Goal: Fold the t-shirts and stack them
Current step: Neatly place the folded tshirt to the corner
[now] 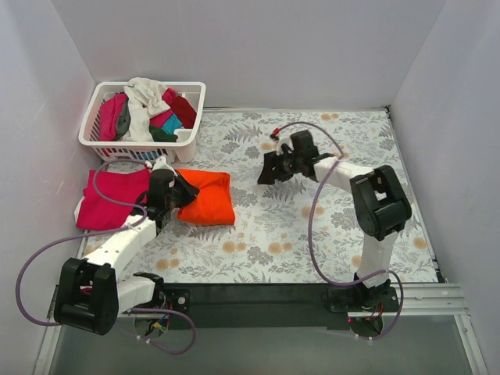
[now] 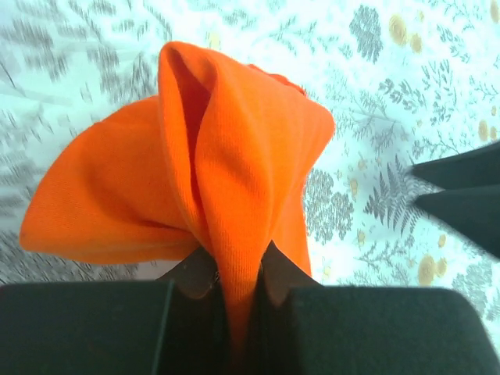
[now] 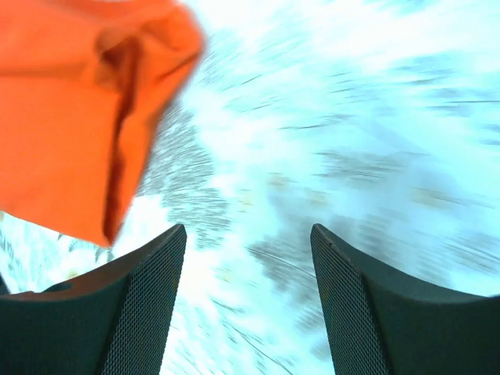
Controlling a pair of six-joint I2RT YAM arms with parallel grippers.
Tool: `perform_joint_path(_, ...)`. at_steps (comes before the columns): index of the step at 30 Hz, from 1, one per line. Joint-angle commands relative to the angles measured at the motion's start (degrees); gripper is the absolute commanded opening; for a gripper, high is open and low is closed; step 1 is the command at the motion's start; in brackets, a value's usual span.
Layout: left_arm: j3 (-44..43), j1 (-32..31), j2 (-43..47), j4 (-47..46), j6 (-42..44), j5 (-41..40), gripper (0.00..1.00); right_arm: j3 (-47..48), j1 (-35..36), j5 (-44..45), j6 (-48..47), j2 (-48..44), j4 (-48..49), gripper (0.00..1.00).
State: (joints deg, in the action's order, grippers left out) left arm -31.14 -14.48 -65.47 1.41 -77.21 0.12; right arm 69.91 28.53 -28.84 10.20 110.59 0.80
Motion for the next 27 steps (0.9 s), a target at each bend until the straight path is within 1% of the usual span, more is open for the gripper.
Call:
perform_joint_path(1,-5.3,1.1,-1.9,8.9,8.3,-0.2,0.00,-0.3,-6.1,-2.5,-3.2,-8.7,-0.7,0.59)
perform_joint_path(2,-6.5,1.1,-2.5,10.3,8.9,1.2,0.00,-0.4,-8.5,-2.9,-3.7,-9.7,-0.7,0.60)
perform_joint_path(3,-9.0,1.3,-3.1,11.8,9.7,0.9,0.00,-0.5,-9.6,-3.1,-4.1,-10.6,-2.6,0.60)
perform_joint_path(5,-11.1,1.5,-4.5,15.8,12.0,1.5,0.00,-0.5,-12.6,-4.1,-5.1,-12.8,-3.1,0.61)
perform_joint_path(6,-14.1,1.7,-5.2,17.6,13.0,1.4,0.00,-0.4,-13.5,-4.6,-5.2,-13.4,-3.2,0.61)
perform_joint_path(7,-15.4,2.3,-6.1,21.6,15.0,0.9,0.00,-0.4,-14.3,-5.0,-5.2,-14.2,-3.2,0.61)
perform_joint_path(9,-19.6,3.7,-7.1,25.2,17.3,0.6,0.00,-0.2,-16.0,-6.3,-5.3,-14.6,-3.3,0.61)
perform_joint_path(10,-21.1,5.4,-7.5,28.3,19.6,0.8,0.00,-0.1,-16.2,-6.8,-5.4,-15.0,-3.2,0.61)
perform_joint_path(12,-23.1,7.4,-8.1,31.0,21.7,2.8,0.00,-0.5,-16.8,-8.0,-5.5,-15.0,-3.0,0.61)
perform_joint_path(16,-28.4,13.7,-10.2,33.9,26.7,6.9,0.00,-0.9,-17.3,-9.2,-5.8,-14.9,-3.0,0.61)
perform_joint_path(18,-29.9,14.4,-11.9,35.6,29.2,8.5,0.00,-1.3,-17.5,-9.9,-6.0,-15.0,-2.9,0.61)
perform_joint_path(19,-31.1,17.4,-12.1,36.0,29.9,8.8,0.00,-1.7,-17.6,-10.0,-6.1,-15.1,-2.9,0.61)
perform_joint_path(20,-31.5,18.0,-12.5,36.5,31.2,9.0,0.00,-1.9,-17.8,-10.0,-6.1,-15.3,-2.9,0.61)
perform_joint_path(27,-38.0,25.4,-13.4,40.3,35.1,13.5,0.00,-2.8,-18.4,-11.5,-6.1,-15.7,-2.6,0.61)
